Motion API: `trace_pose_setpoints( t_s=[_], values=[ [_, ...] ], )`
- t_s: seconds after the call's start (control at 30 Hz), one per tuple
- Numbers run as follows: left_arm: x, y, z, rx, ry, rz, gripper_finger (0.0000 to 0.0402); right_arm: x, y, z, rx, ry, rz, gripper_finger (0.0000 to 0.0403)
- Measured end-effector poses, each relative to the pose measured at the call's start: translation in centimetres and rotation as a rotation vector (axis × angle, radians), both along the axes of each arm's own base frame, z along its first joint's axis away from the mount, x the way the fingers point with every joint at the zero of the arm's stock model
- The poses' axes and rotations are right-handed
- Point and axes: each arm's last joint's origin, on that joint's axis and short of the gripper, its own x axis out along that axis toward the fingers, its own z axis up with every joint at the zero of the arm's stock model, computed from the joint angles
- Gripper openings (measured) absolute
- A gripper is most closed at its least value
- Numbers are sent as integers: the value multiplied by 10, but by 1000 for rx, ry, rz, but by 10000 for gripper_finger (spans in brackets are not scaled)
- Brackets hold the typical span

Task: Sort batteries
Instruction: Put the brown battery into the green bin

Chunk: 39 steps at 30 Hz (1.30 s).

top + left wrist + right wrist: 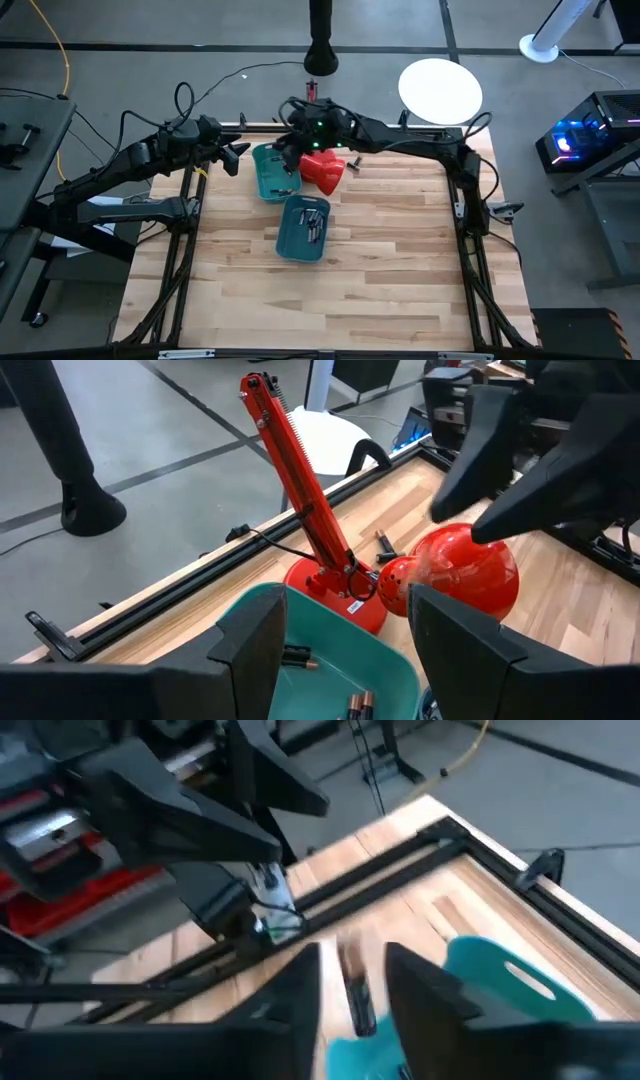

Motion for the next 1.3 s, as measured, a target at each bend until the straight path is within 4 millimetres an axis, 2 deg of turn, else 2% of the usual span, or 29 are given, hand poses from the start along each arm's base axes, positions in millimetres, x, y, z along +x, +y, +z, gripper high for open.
trace_pose_setpoints(
  t_s=[0.13,0.23,0.4,0.53,0.6,0.7,0.8,0.9,1.0,1.13,1.3],
  values=[
    [0,0,0,1,1,0,202,-5,-4,4,-52,103,16,173],
    [0,0,0,7,7,-4,202,-19,-5,12,-107,232,16,208],
    [0,0,0,17,19,-11,202,-59,-1,23,-193,497,-46,223],
    [0,0,0,18,20,-11,202,-92,-2,13,-192,658,-88,218],
    [0,0,0,18,20,-11,202,-110,-6,2,-158,697,-117,218],
    [0,0,0,17,20,-11,202,-138,-16,-26,-75,710,-217,217],
    [0,0,0,6,11,-4,202,-164,-30,-65,124,679,-366,217],
    [0,0,0,-9,-3,5,202,-178,-50,-101,338,582,-531,217],
    [0,0,0,-22,-16,13,202,-181,-70,-129,468,497,-689,216],
    [0,0,0,-36,-29,22,202,-176,-88,-163,613,500,-821,209],
    [0,0,0,-38,-29,21,202,-160,-100,-185,686,560,-878,198]
  ],
)
